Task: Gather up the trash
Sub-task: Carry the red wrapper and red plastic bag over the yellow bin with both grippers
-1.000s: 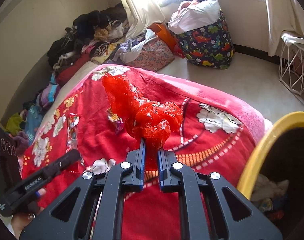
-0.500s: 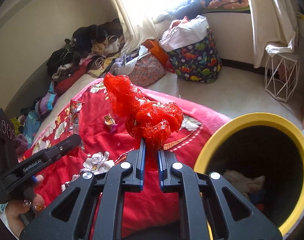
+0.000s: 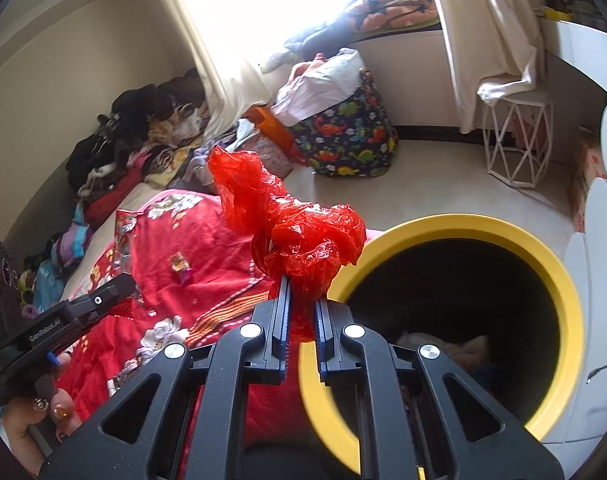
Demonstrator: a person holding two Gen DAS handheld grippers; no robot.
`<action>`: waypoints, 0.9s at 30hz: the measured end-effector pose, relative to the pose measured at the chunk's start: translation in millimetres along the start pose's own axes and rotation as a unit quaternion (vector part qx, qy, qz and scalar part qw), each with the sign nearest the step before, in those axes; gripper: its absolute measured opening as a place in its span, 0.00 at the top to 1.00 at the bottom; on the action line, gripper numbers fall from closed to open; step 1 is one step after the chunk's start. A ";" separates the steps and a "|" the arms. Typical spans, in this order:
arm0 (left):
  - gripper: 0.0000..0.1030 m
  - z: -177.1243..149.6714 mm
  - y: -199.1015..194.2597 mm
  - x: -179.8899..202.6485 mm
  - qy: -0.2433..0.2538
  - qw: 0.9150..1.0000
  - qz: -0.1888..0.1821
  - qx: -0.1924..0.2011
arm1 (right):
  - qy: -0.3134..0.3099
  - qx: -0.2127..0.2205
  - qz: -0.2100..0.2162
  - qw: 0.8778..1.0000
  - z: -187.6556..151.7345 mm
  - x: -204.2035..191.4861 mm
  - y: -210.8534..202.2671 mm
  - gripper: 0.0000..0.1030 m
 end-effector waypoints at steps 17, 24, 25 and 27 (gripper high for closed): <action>0.88 -2.2 7.1 48.3 0.040 0.998 -0.044 -0.004 | 0.051 0.021 -0.039 0.998 -5.1 55.8 -23.3 0.90; 0.88 -5.1 10.5 69.0 0.059 0.996 -0.060 -0.008 | 0.077 0.027 -0.056 0.995 -5.6 76.8 -29.9 0.90; 0.88 -5.8 10.8 71.6 0.061 0.996 -0.061 -0.009 | 0.081 0.027 -0.058 0.995 -5.9 80.6 -30.7 0.90; 0.88 -7.4 12.5 77.9 0.068 0.995 -0.065 -0.012 | 0.088 0.029 -0.063 0.994 -5.5 86.3 -32.0 0.90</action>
Point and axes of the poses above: each gripper's, at about its wrist camera, not at the fingertips, and y roughly the way its jaws point, x to its right, z to its top, the point moved 6 cm from there along y, roughly the way its jaws point, and after that the axes turned 11 degrees about y, right-handed, at the moved point
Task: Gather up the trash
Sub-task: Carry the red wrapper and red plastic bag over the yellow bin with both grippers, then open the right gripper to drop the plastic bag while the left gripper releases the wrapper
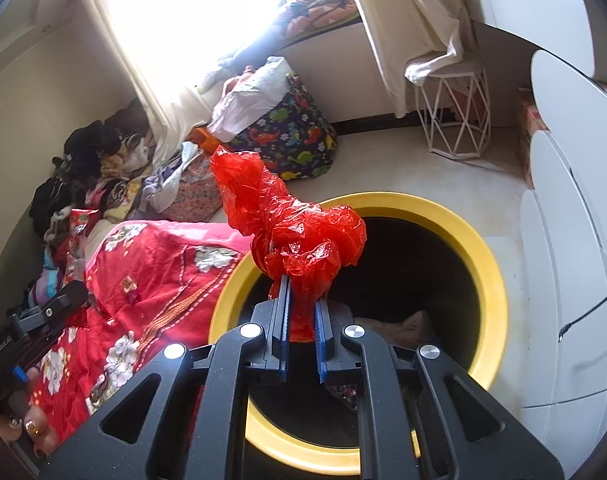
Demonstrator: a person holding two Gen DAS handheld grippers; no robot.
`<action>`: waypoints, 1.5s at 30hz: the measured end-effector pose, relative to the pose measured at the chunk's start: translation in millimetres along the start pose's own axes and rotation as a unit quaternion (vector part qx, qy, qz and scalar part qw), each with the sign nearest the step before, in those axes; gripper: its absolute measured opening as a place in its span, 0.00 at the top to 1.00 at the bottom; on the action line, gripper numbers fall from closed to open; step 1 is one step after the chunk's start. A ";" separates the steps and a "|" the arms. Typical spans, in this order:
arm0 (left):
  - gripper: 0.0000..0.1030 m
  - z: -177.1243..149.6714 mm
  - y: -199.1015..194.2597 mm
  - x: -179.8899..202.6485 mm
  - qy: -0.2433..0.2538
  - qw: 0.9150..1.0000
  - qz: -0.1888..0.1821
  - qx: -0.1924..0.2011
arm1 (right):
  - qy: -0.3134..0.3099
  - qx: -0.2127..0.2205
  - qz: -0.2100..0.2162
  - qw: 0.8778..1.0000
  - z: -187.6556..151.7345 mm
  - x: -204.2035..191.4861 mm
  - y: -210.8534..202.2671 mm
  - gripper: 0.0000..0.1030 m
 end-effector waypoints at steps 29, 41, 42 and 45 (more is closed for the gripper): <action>0.88 -24.5 66.9 71.4 0.068 0.994 -0.057 -0.069 | 0.037 -0.007 -0.033 0.999 -0.4 53.6 -11.4 0.88; 0.78 -26.4 90.8 78.6 0.081 0.991 -0.059 -0.090 | 0.045 -0.009 -0.038 0.998 3.9 59.1 -8.1 0.72; 0.61 -26.5 92.7 76.5 0.077 0.991 -0.055 -0.093 | 0.045 -0.008 -0.037 0.998 4.1 59.7 -8.7 0.68; 0.42 -26.7 92.3 69.8 0.067 0.992 -0.052 -0.092 | 0.040 -0.002 -0.042 0.998 4.4 58.8 -11.1 0.62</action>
Point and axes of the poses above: each gripper's, at about its wrist camera, not at the fingertips, and y roughly the way its jaws point, x to its right, z to its top, the point moved 6 cm from there along y, roughly the way its jaws point, and after that the axes turned 11 degrees about y, right-handed, at the moved point
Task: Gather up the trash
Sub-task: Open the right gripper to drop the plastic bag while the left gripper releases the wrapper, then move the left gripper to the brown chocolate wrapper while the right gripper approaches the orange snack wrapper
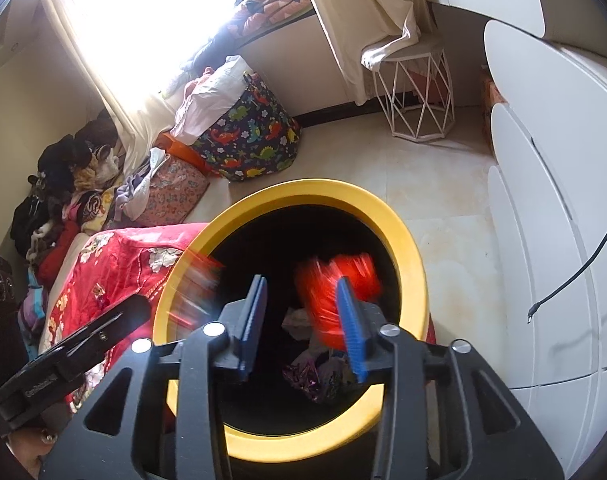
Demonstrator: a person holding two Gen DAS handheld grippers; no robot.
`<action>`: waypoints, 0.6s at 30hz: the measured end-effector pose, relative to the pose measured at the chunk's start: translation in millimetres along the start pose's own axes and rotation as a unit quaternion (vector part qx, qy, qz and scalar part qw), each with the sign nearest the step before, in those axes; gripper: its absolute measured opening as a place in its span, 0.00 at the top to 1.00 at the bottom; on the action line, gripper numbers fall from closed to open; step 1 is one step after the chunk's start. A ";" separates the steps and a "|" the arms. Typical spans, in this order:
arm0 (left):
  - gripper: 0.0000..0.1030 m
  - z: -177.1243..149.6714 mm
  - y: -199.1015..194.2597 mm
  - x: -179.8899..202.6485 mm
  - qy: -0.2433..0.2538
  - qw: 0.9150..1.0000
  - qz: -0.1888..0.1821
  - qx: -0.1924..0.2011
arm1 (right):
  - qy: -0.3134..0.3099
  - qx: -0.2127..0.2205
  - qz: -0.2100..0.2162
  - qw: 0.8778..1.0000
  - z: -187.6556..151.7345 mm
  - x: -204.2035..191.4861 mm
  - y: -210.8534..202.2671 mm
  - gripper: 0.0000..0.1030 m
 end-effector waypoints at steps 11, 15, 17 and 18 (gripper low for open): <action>0.14 -10.1 -44.9 -44.3 -0.024 0.997 0.062 0.036 | -0.021 -0.008 0.018 1.000 -8.6 -28.4 1.2 0.48; 0.13 -14.1 -66.7 -66.3 -0.033 0.994 0.086 0.052 | -0.038 -0.010 0.033 0.999 -13.7 -50.9 2.8 0.42; 0.13 -15.0 -76.8 -78.0 -0.038 0.993 0.096 0.057 | -0.051 -0.012 0.041 0.998 -17.4 -65.1 4.4 0.41; 0.13 -15.5 -82.3 -84.0 -0.040 0.992 0.102 0.061 | -0.057 -0.014 0.045 0.997 -19.6 -72.8 5.7 0.40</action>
Point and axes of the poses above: each gripper's, at about its wrist camera, not at the fingertips, and y roughly the way its jaws point, x to its right, z to its top, the point moved 6 cm from there along y, roughly the way its jaws point, and after that the axes turned 11 degrees about y, right-handed, at the moved point
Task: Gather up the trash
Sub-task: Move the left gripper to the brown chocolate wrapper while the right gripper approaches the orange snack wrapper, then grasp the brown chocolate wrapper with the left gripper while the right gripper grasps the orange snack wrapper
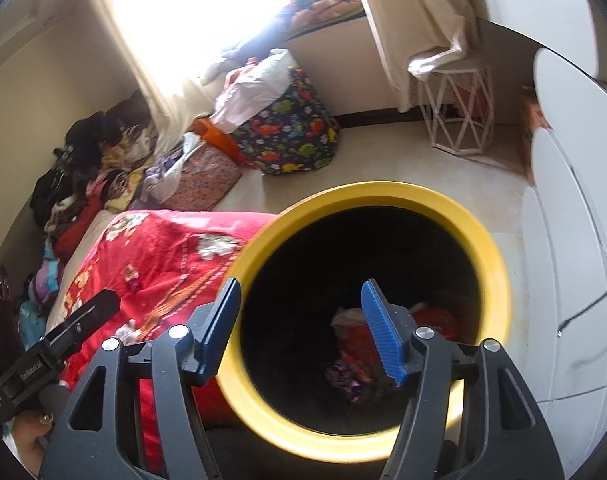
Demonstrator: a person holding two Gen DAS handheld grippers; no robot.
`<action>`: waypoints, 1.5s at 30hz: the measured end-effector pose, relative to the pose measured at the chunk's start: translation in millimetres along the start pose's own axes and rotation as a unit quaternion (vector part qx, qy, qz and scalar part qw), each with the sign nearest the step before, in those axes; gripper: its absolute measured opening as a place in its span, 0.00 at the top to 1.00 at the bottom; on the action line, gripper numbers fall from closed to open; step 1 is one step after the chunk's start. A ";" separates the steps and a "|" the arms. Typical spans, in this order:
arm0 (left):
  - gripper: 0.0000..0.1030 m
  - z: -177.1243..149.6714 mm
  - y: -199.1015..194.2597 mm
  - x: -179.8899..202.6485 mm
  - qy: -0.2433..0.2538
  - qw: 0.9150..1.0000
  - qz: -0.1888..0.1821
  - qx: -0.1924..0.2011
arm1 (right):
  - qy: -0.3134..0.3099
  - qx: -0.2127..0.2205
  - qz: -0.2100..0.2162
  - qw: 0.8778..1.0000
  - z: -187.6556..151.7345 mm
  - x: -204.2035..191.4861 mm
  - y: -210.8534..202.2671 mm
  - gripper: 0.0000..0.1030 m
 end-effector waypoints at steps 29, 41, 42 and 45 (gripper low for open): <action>0.11 -70.4 -60.3 -161.0 -0.054 0.994 0.094 -0.032 | -0.214 -0.088 0.082 0.970 -44.4 -215.1 101.0 0.30; 0.34 -127.9 -48.0 -179.6 -0.066 0.991 0.068 -0.095 | -0.254 -0.156 0.091 0.950 -84.0 -276.2 183.1 0.36; 0.38 -131.5 -46.4 -179.4 -0.065 0.991 0.066 -0.099 | -0.258 -0.159 0.086 0.949 -87.2 -279.5 190.2 0.38; 0.44 -139.8 -43.8 -179.6 -0.062 0.990 0.061 -0.108 | -0.263 -0.168 0.075 0.947 -93.8 -286.1 210.1 0.42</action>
Point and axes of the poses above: each gripper's, at about its wrist camera, not at the fingertips, and y roughly the way its jaws point, x to its right, z to its top, the point moved 6 cm from there along y, roughly the way its jaws point, and after that the axes turned 11 degrees about y, right-handed, at the moved point
